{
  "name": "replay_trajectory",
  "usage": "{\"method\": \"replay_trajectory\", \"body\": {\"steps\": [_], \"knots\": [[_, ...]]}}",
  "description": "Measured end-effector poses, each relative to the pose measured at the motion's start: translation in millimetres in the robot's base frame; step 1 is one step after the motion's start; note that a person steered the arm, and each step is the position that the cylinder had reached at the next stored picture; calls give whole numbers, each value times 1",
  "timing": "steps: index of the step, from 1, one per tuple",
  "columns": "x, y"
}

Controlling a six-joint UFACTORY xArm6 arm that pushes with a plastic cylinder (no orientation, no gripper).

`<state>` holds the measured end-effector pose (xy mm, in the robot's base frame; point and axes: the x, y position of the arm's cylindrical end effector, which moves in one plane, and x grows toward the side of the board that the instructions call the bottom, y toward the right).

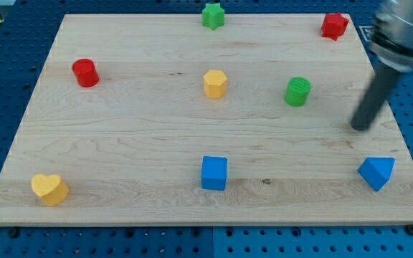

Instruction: Move the blue triangle towards up

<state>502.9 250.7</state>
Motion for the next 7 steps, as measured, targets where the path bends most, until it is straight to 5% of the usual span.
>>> {"method": "replay_trajectory", "body": {"steps": [1, 2, 7], "knots": [[72, 49], [87, 58], [69, -1]]}}
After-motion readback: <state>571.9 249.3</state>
